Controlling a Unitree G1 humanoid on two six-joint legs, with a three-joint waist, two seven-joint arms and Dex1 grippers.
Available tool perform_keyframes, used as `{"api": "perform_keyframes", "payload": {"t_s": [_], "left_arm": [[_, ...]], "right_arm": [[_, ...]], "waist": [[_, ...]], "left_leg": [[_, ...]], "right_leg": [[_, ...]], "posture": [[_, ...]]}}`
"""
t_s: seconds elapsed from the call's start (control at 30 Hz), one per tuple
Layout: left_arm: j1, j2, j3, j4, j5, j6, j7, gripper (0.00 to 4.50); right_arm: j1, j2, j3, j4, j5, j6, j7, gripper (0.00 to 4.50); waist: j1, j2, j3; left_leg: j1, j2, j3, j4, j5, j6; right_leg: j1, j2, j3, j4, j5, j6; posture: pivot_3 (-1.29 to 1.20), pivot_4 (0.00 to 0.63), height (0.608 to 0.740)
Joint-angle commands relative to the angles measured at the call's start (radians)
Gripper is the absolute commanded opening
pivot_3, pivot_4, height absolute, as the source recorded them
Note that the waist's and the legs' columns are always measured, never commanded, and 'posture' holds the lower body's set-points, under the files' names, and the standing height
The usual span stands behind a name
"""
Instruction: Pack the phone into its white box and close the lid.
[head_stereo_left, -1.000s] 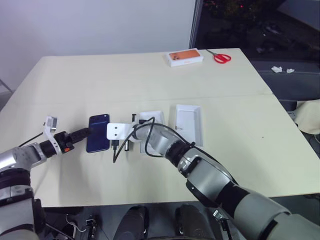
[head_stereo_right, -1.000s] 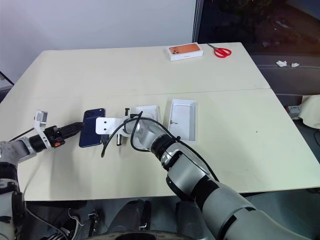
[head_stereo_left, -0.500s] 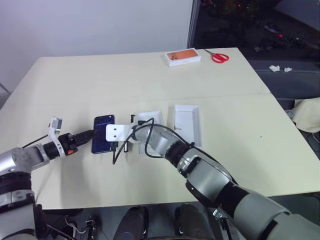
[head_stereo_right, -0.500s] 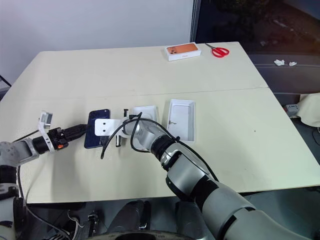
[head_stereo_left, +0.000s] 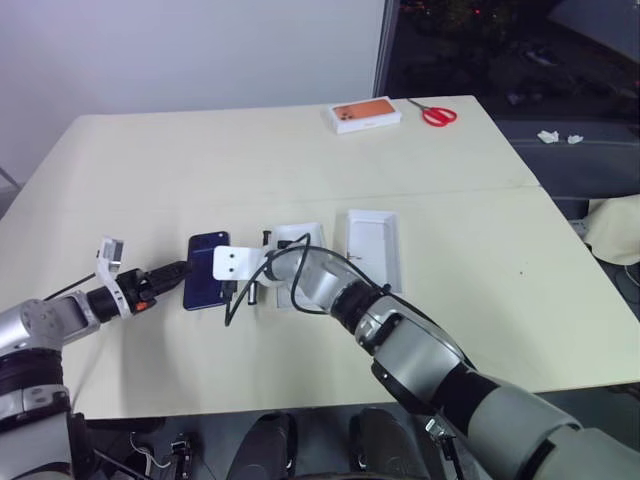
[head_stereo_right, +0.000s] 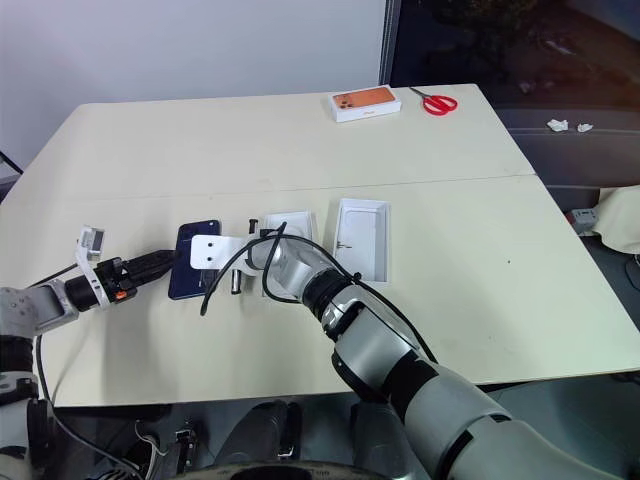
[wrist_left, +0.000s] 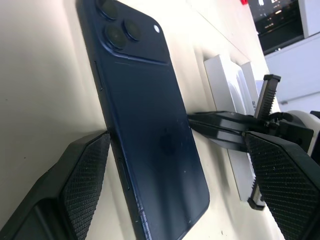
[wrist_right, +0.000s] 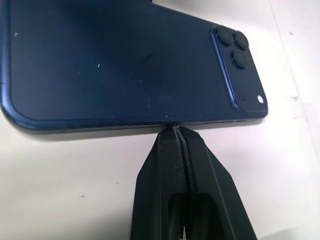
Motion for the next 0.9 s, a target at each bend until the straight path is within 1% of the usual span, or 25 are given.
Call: {"api": "perform_keyframes", "payload": {"t_s": [0.03, 0.3, 0.47, 0.53, 0.67, 0.77, 0.9], "left_arm": [[0.012, -0.038, -0.031, -0.009, -0.044, 0.08, -0.014, 4.5], [0.03, -0.049, -0.008, -0.06, -0.081, 0.147, -0.018, 4.5], [0.016, -0.067, 0.053, -0.063, -0.107, 0.171, 0.013, 4.5], [0.006, -0.06, 0.074, -0.07, -0.107, 0.174, 0.023, 4.5], [0.035, -0.039, 0.058, -0.096, -0.055, 0.154, 0.068, 4.5], [0.04, -0.024, 0.076, -0.104, -0.047, 0.162, 0.109, 4.5], [0.07, 0.027, 0.088, -0.209, -0.065, 0.211, 0.131, 4.5]], "right_arm": [[0.035, 0.181, 0.009, -0.044, 0.032, -0.017, 0.024, 0.07], [0.027, 0.163, 0.03, -0.031, 0.009, -0.038, -0.01, 0.07], [0.032, 0.164, 0.042, -0.033, -0.004, -0.042, -0.011, 0.07], [0.036, 0.164, 0.039, -0.04, 0.0, -0.04, -0.006, 0.07], [0.029, 0.157, 0.036, -0.042, -0.002, -0.041, -0.006, 0.07], [0.029, 0.154, 0.036, -0.044, -0.002, -0.041, -0.004, 0.07], [0.037, 0.14, 0.046, -0.055, -0.003, -0.043, 0.008, 0.07]], "waist": [[-0.001, 0.0, 0.0], [-0.002, 0.0, 0.0], [0.0, 0.0, 0.0], [0.0, 0.0, 0.0], [0.0, -0.001, 0.0], [-0.001, -0.001, 0.0], [-0.008, -0.002, 0.0]], "left_leg": [[0.0, 0.0, 0.0, 0.0, 0.0, 0.0], [-0.001, 0.001, 0.0, -0.001, 0.0, 0.0], [-0.001, 0.001, 0.0, -0.001, 0.0, 0.0], [-0.001, 0.001, 0.0, -0.001, 0.0, 0.0], [-0.001, 0.001, 0.0, -0.001, 0.0, -0.001], [-0.001, 0.001, 0.0, -0.001, 0.0, -0.001], [-0.002, 0.002, 0.0, -0.002, 0.0, -0.001]], "right_leg": [[0.0, 0.0, 0.0, 0.0, 0.0, 0.0], [-0.001, 0.0, 0.0, 0.0, 0.0, 0.0], [-0.001, 0.0, 0.0, 0.0, 0.0, -0.001], [-0.001, 0.0, 0.0, 0.0, 0.0, -0.001], [-0.001, 0.0, 0.0, 0.0, 0.0, -0.001], [-0.001, 0.0, 0.0, 0.0, 0.0, -0.001], [-0.003, 0.001, 0.0, 0.0, 0.0, -0.001]], "posture": [[0.0, 0.15, 0.74], [0.0, 0.15, 0.74], [0.0, 0.15, 0.74], [0.0, 0.15, 0.74], [0.0, 0.15, 0.74], [0.0, 0.15, 0.74], [0.0, 0.15, 0.74]]}}
